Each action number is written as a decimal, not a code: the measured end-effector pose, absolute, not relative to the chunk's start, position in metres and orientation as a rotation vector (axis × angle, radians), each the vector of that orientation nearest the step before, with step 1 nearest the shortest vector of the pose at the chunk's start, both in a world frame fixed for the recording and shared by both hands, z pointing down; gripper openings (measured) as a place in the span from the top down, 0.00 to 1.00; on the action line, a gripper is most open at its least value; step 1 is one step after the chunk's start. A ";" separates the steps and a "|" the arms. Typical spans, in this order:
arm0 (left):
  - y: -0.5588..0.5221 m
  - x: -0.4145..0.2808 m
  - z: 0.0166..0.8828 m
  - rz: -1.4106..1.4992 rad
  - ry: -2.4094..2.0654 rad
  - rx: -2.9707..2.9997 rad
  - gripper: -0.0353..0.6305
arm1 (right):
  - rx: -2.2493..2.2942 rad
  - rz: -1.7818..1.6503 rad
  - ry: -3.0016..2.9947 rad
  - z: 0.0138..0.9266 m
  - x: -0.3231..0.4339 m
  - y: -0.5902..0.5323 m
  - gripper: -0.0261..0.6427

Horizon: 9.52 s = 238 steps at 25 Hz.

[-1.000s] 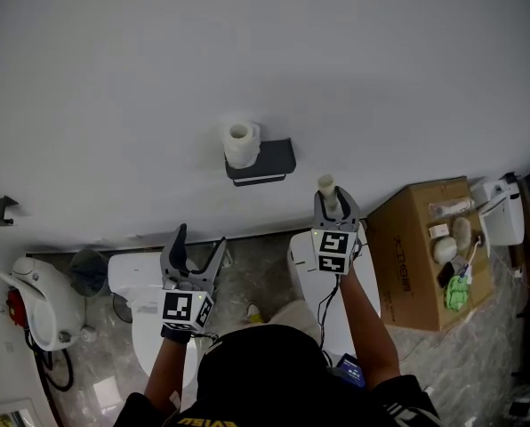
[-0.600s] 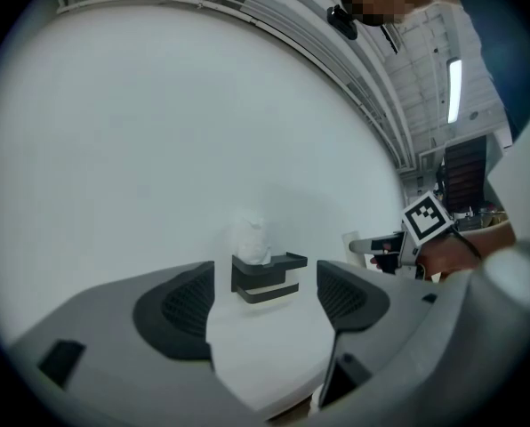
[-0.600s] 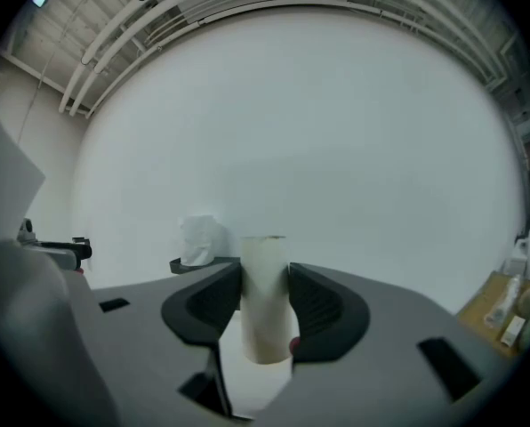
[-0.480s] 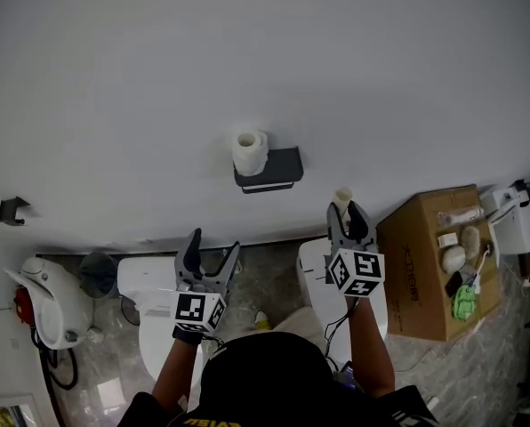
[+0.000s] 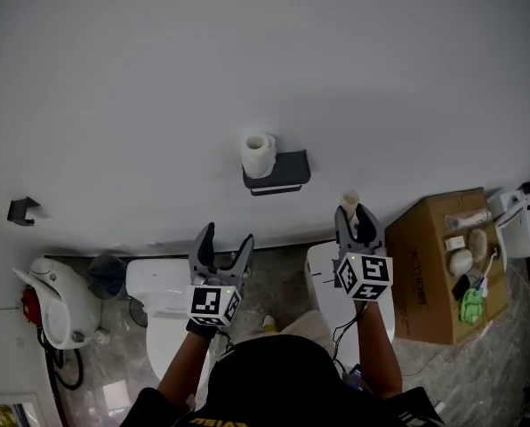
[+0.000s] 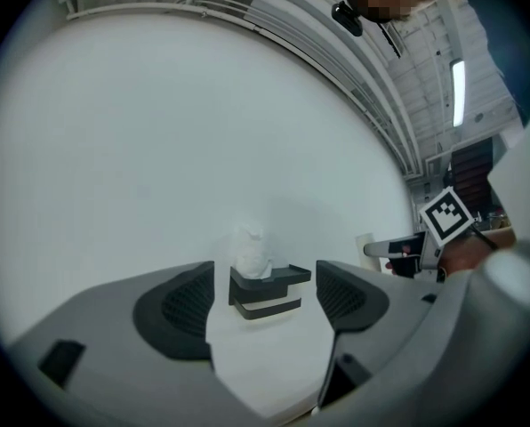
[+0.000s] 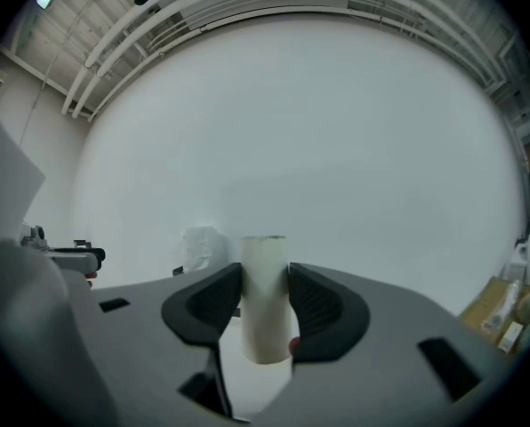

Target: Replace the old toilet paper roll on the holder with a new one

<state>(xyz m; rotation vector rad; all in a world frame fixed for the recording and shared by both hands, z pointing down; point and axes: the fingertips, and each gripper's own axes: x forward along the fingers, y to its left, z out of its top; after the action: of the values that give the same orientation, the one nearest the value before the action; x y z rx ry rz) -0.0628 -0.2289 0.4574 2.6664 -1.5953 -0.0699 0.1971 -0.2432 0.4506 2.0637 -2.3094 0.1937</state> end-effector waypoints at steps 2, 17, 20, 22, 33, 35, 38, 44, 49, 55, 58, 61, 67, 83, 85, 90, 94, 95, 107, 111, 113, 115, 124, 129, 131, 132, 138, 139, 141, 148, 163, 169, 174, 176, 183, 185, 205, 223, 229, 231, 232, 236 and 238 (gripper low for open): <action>-0.238 -0.059 0.460 -0.079 -1.603 2.651 0.40 | 2.059 0.196 -2.309 0.452 0.196 -0.241 0.71; -0.361 -0.011 0.455 -0.050 -1.603 2.787 0.40 | 2.045 0.172 -2.269 0.450 0.200 -0.222 0.71; -0.377 -0.004 0.452 -0.034 -1.593 2.796 0.40 | 2.071 0.189 -2.258 0.450 0.206 -0.218 0.71; -0.387 0.002 0.450 -0.009 -1.589 2.816 0.40 | 2.087 0.213 -2.263 0.449 0.209 -0.216 0.71; -0.412 0.013 0.445 0.032 -1.642 2.786 0.49 | 2.074 0.200 -2.267 0.447 0.206 -0.214 0.71; -0.413 0.012 0.445 0.036 -1.646 2.780 0.51 | 2.078 0.203 -2.261 0.447 0.208 -0.215 0.71; -0.413 0.012 0.445 0.056 -1.638 2.788 0.51 | 2.075 0.202 -2.262 0.447 0.208 -0.216 0.71; -0.410 0.018 0.443 0.089 -1.615 2.812 0.52 | 2.063 0.198 -2.271 0.448 0.206 -0.219 0.71; -0.401 0.020 0.432 0.079 -1.573 2.862 0.52 | 2.070 0.195 -2.267 0.447 0.209 -0.219 0.71; -0.396 0.019 0.410 0.021 -1.557 2.885 0.52 | 2.087 0.197 -2.261 0.446 0.211 -0.219 0.71; -0.396 0.021 0.400 -0.022 -1.536 2.873 0.52 | 2.086 0.191 -2.267 0.445 0.209 -0.221 0.71; -0.395 0.027 0.393 -0.023 -1.518 2.880 0.52 | 2.096 0.187 -2.275 0.442 0.207 -0.220 0.71; -0.387 0.053 0.382 -0.015 -1.447 2.928 0.52 | 2.109 0.177 -2.266 0.439 0.208 -0.218 0.71; -0.346 0.171 0.399 0.052 -1.093 3.118 0.52 | 2.236 0.193 -2.107 0.444 0.262 -0.189 0.71; -0.338 0.184 0.403 0.092 -1.050 3.168 0.52 | 2.251 0.195 -2.081 0.444 0.270 -0.186 0.71; -0.323 0.210 0.421 0.288 -1.050 3.304 0.52 | 2.280 0.185 -2.019 0.445 0.288 -0.180 0.71; -0.316 0.219 0.443 0.488 -1.087 3.365 0.52 | 2.301 0.181 -1.993 0.444 0.298 -0.177 0.71; -0.314 0.221 0.448 0.525 -1.087 3.371 0.52 | 2.304 0.180 -1.990 0.443 0.300 -0.177 0.71; -0.319 0.219 0.510 1.134 -1.279 3.488 0.53 | 2.296 0.199 -1.978 0.452 0.299 -0.181 0.71; -0.317 0.219 0.523 1.311 -1.337 3.523 0.53 | 2.290 0.203 -1.978 0.453 0.299 -0.183 0.71; -0.317 0.218 0.530 1.381 -1.370 3.534 0.53 | 2.282 0.207 -1.981 0.454 0.298 -0.184 0.71; -0.319 0.216 0.536 1.464 -1.391 3.535 0.53 | 2.276 0.209 -1.985 0.455 0.296 -0.185 0.71; -0.331 0.198 0.575 1.679 -1.356 3.425 0.53 | 2.250 0.211 -1.998 0.457 0.289 -0.188 0.71; -0.341 0.183 0.583 1.703 -1.419 3.387 0.53 | 2.242 0.216 -1.995 0.460 0.289 -0.190 0.71; -0.337 0.181 0.583 1.708 -1.375 3.393 0.53 | 2.235 0.215 -2.001 0.460 0.287 -0.192 0.71; -0.336 0.181 0.583 1.713 -1.369 3.396 0.53 | 2.230 0.213 -2.006 0.459 0.285 -0.193 0.71; -0.338 0.175 0.598 1.802 -1.334 3.381 0.53 | 2.207 0.201 -2.015 0.459 0.281 -0.194 0.71; -0.339 0.173 0.603 1.833 -1.315 3.381 0.53 | 2.200 0.188 -2.008 0.458 0.280 -0.194 0.71; -0.339 0.170 0.615 1.896 -1.266 3.406 0.54 | 2.188 0.159 -1.998 0.457 0.278 -0.193 0.71; -0.341 0.166 0.614 1.896 -1.298 3.387 0.54 | 2.186 0.163 -2.004 0.456 0.275 -0.192 0.71; -0.343 0.140 0.608 1.921 -1.368 3.311 0.54 | 2.153 0.180 -2.036 0.462 0.262 -0.193 0.71; -0.343 0.124 0.610 1.949 -1.388 3.272 0.54 | 2.123 0.182 -2.067 0.464 0.251 -0.198 0.71; -0.346 0.106 0.611 1.984 -1.423 3.231 0.54 | 2.084 0.173 -2.099 0.463 0.238 -0.205 0.71; -0.347 0.099 0.611 2.001 -1.447 3.217 0.54 | 2.075 0.170 -2.107 0.463 0.235 -0.206 0.71; -0.349 0.083 0.608 2.009 -1.497 3.184 0.54 | 2.048 0.166 -2.130 0.463 0.224 -0.207 0.71; -0.349 0.083 0.608 2.008 -1.496 3.184 0.54 | 2.042 0.168 -2.135 0.463 0.223 -0.207 0.71; -0.341 0.076 0.600 2.066 -1.502 3.209 0.49 | 2.016 0.173 -2.168 0.465 0.212 -0.209 0.71; -0.314 0.036 0.538 1.818 -1.858 3.165 0.48 | 1.933 0.166 -2.253 0.463 0.176 -0.221 0.71; -0.294 -0.002 0.521 1.491 -1.993 3.004 0.51 | 1.925 0.163 -2.265 0.462 0.171 -0.220 0.71; -0.283 -0.025 0.520 1.333 -2.018 2.903 0.53 | 1.922 0.166 -2.270 0.462 0.171 -0.221 0.71; -0.277 -0.035 0.521 1.291 -2.034 2.862 0.53 | 1.919 0.169 -2.271 0.463 0.171 -0.221 0.71; -0.259 -0.079 0.530 1.067 -2.040 2.692 0.56 | 1.901 0.180 -2.279 0.465 0.167 -0.222 0.71; -0.251 -0.102 0.539 0.843 -1.993 2.570 0.56 | 1.887 0.172 -2.288 0.464 0.162 -0.221 0.71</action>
<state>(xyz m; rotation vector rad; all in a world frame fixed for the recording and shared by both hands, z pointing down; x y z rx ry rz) -0.1017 -0.2510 0.5385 2.5702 -1.9931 0.8433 0.1623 -0.2213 0.4640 1.8875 -2.2881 0.1720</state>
